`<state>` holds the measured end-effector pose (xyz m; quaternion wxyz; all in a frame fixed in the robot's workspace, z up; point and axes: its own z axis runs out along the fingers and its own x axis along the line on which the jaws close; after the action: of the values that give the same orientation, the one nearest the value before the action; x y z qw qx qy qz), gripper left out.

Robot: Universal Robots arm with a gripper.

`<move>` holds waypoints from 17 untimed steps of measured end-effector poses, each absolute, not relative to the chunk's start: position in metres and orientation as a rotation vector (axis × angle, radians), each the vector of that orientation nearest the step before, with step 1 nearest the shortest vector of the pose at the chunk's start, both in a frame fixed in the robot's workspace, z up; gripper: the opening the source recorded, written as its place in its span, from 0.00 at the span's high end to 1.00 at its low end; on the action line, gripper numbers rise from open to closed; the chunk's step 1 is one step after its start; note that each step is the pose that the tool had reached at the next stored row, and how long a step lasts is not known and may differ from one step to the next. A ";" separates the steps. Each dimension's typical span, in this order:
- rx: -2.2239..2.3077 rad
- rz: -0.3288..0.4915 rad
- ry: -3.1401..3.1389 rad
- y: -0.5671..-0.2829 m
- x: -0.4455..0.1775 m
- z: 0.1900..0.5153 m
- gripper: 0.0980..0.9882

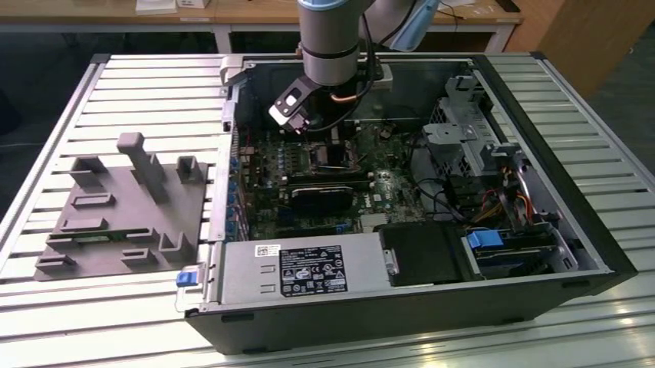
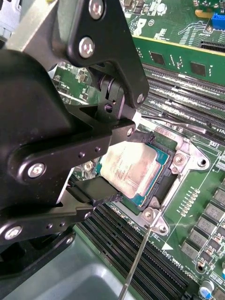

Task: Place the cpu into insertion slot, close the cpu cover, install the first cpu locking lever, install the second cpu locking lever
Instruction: 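Place the cpu into insertion slot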

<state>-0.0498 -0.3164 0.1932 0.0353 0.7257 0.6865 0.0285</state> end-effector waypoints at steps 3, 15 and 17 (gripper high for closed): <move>2.230 0.087 2.110 -0.316 -0.050 0.193 0.50; 2.230 0.087 2.109 -0.316 -0.048 0.193 0.50; 2.230 0.088 2.109 -0.316 -0.048 0.193 0.49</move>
<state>-0.0482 -0.3156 0.1931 0.0353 0.7257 0.6865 0.0285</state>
